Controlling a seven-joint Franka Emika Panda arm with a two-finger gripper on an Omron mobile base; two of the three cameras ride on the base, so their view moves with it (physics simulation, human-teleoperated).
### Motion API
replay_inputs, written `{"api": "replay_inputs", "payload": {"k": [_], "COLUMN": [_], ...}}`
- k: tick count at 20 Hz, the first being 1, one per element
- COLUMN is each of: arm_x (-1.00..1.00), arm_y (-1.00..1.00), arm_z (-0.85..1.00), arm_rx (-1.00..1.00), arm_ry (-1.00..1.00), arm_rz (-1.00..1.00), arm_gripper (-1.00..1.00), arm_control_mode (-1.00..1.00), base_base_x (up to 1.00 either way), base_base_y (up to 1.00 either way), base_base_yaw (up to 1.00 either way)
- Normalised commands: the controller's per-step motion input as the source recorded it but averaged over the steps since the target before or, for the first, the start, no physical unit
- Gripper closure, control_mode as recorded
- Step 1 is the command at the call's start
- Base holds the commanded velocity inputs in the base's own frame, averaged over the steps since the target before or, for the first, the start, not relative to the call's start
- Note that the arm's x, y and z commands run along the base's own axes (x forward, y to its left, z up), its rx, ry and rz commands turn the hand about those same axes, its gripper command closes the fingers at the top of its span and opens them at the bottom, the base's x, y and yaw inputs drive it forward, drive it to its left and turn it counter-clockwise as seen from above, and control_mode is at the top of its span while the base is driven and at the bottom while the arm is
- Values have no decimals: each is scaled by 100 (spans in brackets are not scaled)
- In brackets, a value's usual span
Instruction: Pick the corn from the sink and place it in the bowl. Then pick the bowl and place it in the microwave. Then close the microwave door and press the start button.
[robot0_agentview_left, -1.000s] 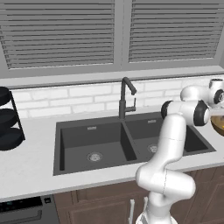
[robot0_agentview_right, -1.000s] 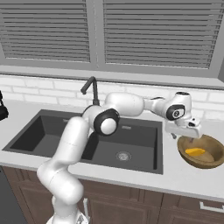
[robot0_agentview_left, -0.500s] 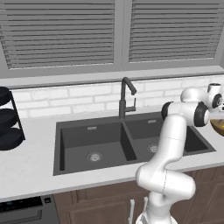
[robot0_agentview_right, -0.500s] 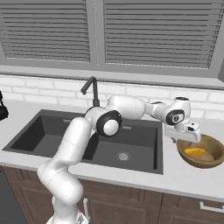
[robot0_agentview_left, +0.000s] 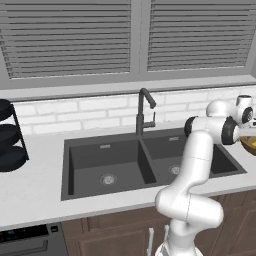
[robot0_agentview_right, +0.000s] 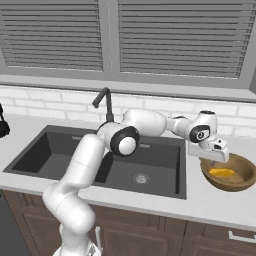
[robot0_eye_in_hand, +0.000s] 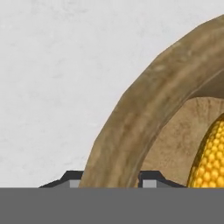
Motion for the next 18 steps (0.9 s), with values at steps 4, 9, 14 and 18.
{"api": "replay_inputs", "payload": {"k": [4, 9, 14, 18], "arm_x": [-24, -50, -2, 0], "arm_y": [4, 38, 60, 41], "arm_z": [0, 11, 12, 64], "arm_rx": [-1, -13, -23, -26], "arm_ry": [-8, -16, 0, 12], "arm_rz": [0, 14, 19, 26], "arm_gripper": [100, 100, 100, 100], "arm_control_mode": [-100, -100, -100, -100], "base_base_x": [0, 0, 0, 0], "base_base_y": [0, 0, 0, 0], "base_base_yaw": [0, 0, 0, 0]}}
